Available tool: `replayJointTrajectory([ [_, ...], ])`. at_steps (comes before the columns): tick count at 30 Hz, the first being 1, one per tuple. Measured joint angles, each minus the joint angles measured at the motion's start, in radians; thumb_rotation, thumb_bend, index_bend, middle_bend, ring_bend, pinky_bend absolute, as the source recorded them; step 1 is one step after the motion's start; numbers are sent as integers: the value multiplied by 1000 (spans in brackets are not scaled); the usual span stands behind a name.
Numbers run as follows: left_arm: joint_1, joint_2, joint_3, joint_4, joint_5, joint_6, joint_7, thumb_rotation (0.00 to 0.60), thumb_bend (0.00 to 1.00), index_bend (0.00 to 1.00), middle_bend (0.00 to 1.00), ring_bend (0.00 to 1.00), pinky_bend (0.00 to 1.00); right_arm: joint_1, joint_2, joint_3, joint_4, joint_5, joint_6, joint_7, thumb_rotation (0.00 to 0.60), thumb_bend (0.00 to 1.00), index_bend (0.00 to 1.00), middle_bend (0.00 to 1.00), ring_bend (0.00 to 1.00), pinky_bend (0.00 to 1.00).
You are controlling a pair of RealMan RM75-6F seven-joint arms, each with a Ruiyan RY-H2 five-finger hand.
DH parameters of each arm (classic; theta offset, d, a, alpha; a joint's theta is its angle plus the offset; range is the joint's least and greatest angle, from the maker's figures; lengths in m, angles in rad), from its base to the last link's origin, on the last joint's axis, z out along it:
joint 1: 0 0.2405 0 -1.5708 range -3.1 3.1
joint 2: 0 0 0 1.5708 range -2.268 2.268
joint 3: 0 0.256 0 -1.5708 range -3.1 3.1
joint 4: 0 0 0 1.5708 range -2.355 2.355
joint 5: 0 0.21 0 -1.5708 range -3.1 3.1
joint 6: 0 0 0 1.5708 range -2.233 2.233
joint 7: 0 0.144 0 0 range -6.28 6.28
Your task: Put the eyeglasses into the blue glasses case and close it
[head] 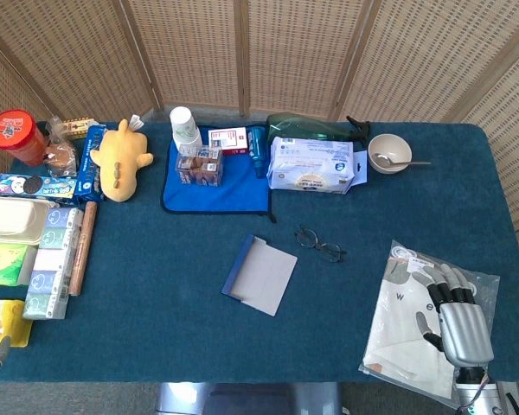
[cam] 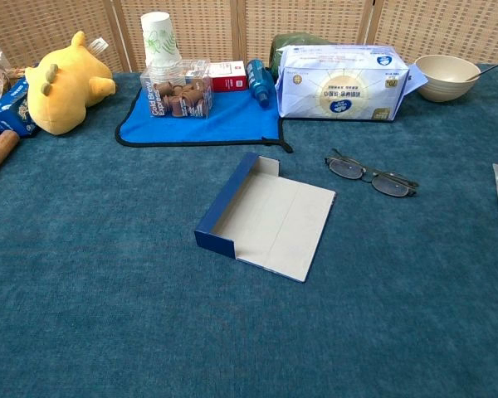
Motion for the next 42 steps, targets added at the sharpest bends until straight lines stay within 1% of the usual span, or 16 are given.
replayJointTrajectory([
  [7, -3, 3, -1, -5, 0, -5, 6, 600, 296, 161, 99, 0, 0, 1, -3, -1, 2, 4, -4, 3, 600, 369, 218, 173, 75, 107],
  [13, 4, 11, -2, -8, 14, 15, 6, 600, 295, 162, 99, 0, 0, -5, -1, -7, 11, -4, 5, 22, 600, 369, 218, 173, 75, 107],
  [19, 8, 16, -3, -8, 20, 23, 5, 600, 295, 161, 99, 0, 0, -2, 15, -9, 14, -27, 10, 37, 600, 368, 218, 173, 75, 107],
  [25, 6, 25, -7, -10, 22, 23, 7, 600, 295, 161, 99, 0, 0, 24, 41, -1, -1, -45, -12, 47, 600, 367, 218, 173, 93, 108],
  [31, -5, 37, -13, -21, 25, 13, 14, 600, 295, 161, 99, 0, 0, 79, 68, 20, -29, -50, -78, 54, 600, 349, 208, 175, 97, 109],
  [38, -28, 41, -25, -33, 13, -18, 28, 600, 294, 162, 99, 0, 0, 184, 83, 64, -71, -24, -211, 54, 600, 352, 200, 176, 97, 114],
  [42, -45, 42, -34, -40, -2, -41, 45, 600, 295, 162, 99, 0, 0, 249, 90, 88, -92, -2, -298, 83, 600, 373, 197, 176, 97, 114],
])
